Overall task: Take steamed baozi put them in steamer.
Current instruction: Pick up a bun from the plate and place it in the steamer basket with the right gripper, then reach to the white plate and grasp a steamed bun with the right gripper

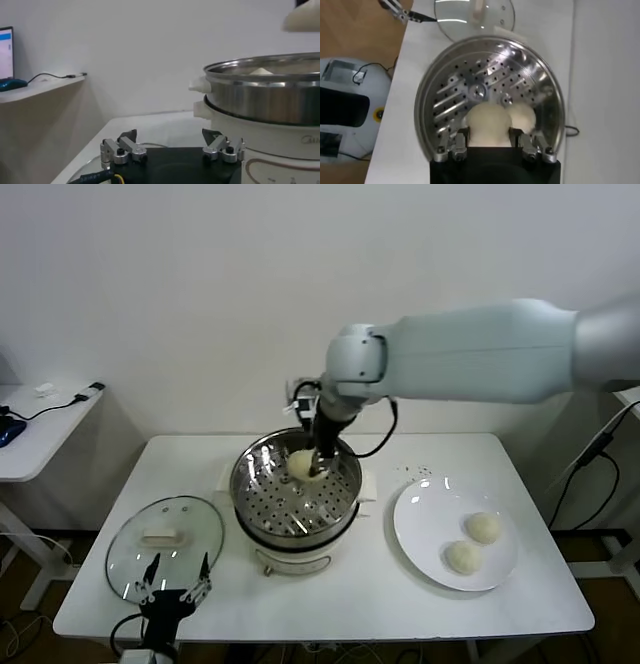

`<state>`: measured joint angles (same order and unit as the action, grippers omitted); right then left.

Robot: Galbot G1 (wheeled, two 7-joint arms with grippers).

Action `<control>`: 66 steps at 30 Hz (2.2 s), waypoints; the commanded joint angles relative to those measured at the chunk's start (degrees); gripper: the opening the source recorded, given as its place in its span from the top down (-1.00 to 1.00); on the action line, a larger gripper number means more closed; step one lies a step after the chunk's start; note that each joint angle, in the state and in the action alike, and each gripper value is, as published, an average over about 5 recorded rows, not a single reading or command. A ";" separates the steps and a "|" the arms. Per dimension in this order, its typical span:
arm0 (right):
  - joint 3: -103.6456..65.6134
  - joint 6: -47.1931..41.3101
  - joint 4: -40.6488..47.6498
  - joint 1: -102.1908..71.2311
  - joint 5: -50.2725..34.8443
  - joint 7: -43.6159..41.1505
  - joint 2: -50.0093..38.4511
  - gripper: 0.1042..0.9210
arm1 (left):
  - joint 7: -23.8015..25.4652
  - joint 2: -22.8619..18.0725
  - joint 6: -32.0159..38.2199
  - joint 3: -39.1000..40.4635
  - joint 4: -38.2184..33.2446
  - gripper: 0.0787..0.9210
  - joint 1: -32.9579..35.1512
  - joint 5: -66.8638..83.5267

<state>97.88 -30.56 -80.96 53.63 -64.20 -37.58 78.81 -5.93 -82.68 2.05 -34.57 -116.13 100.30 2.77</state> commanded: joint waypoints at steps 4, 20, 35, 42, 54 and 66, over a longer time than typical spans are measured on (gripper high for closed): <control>-2.40 -1.76 11.88 -11.26 2.51 3.34 10.25 -0.07 | -0.03 0.02 0.16 -0.01 0.14 -0.77 0.05 -0.16; -4.13 -0.98 20.09 -17.93 6.78 3.21 14.40 -0.08 | -0.06 -0.09 0.30 0.39 0.71 -0.77 -0.02 -0.06; -4.42 2.71 15.65 -12.12 7.90 -2.48 9.36 -0.74 | -0.12 -0.29 0.36 0.32 -0.01 -0.77 0.70 -0.07; -3.50 10.40 9.75 -1.17 9.63 -10.81 -2.59 -0.76 | 0.01 -0.13 0.22 0.28 -0.30 -0.77 0.55 -0.17; 14.02 17.28 -7.88 12.02 20.96 -18.70 -33.83 -0.76 | 0.20 0.14 0.06 0.04 0.74 -0.77 -0.39 -0.40; 10.90 14.50 -9.16 -6.83 34.96 -13.22 -44.19 -0.76 | 0.29 -0.65 0.15 0.17 0.88 -0.77 0.27 -1.32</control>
<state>107.68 -16.70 -86.56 52.51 -36.34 -51.12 43.67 -5.66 -83.31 2.18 -34.43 -115.30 100.61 1.52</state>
